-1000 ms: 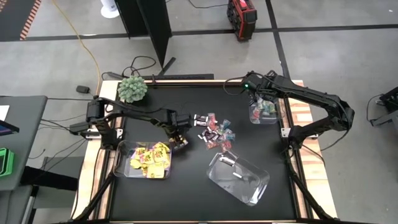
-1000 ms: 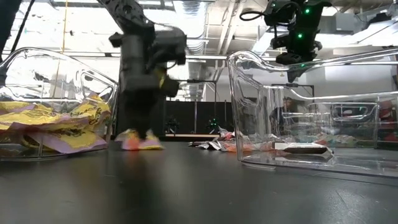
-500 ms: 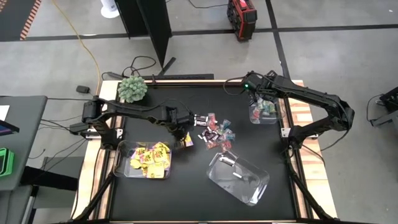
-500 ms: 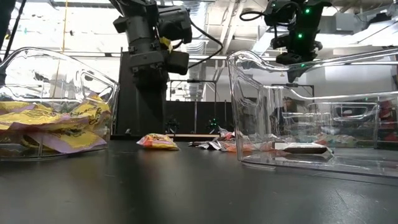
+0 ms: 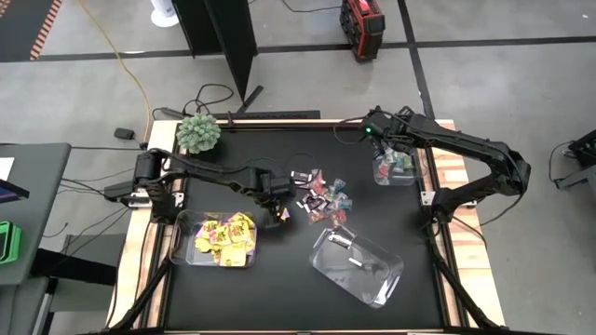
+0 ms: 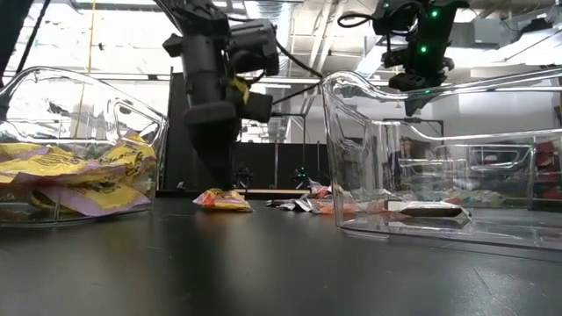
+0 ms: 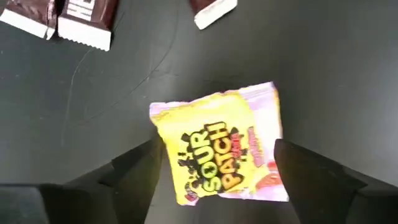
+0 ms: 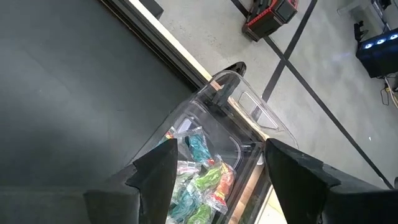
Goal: Sort candy
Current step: Put the yellow candy in the bottom left transparent container
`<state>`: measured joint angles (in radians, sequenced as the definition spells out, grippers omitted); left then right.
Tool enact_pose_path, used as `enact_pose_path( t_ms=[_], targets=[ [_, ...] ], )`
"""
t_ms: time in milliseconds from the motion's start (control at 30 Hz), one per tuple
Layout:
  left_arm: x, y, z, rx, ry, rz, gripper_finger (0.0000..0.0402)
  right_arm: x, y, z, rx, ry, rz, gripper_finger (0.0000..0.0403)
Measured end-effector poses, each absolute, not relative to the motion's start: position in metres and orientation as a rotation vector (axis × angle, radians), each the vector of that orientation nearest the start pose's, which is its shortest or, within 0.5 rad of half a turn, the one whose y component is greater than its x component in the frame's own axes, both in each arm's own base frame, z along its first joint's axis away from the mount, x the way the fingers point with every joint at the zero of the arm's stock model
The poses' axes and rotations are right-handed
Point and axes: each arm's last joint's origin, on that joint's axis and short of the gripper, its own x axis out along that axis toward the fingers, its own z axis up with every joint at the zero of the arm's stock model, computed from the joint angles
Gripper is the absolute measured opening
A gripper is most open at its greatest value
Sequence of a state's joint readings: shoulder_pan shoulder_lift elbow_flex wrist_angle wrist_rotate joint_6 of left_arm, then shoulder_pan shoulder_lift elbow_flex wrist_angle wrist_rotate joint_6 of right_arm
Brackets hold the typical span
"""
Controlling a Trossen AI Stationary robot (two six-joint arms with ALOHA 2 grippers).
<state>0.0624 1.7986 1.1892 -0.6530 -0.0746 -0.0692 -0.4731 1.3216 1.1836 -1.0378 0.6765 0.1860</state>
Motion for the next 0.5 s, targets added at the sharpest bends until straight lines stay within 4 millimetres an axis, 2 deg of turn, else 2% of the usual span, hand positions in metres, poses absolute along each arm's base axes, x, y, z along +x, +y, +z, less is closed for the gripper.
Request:
enact_pose_path(
  t_ms=[167, 267, 367, 500],
  targets=[
    [0.348, 0.024, 0.151, -0.044, 1.345, 0.169, 0.0309, 0.207, -0.124, 0.302, 0.014, 1.129, -1.108, 0.0258],
    [0.349, 0.024, 0.148, -0.045, 1.361, 0.168, 0.0291, 0.207, -0.124, 0.302, 0.014, 1.129, -1.108, 0.0258],
    [0.349, 0.024, 0.150, -0.044, 1.342, 0.168, 0.0251, 0.207, -0.124, 0.302, 0.014, 1.128, -1.109, 0.0258],
    [0.347, 0.024, 0.158, -0.031, 1.323, 0.177, 0.0166, 0.207, -0.124, 0.302, 0.014, 1.128, -1.109, 0.0258]
  ],
)
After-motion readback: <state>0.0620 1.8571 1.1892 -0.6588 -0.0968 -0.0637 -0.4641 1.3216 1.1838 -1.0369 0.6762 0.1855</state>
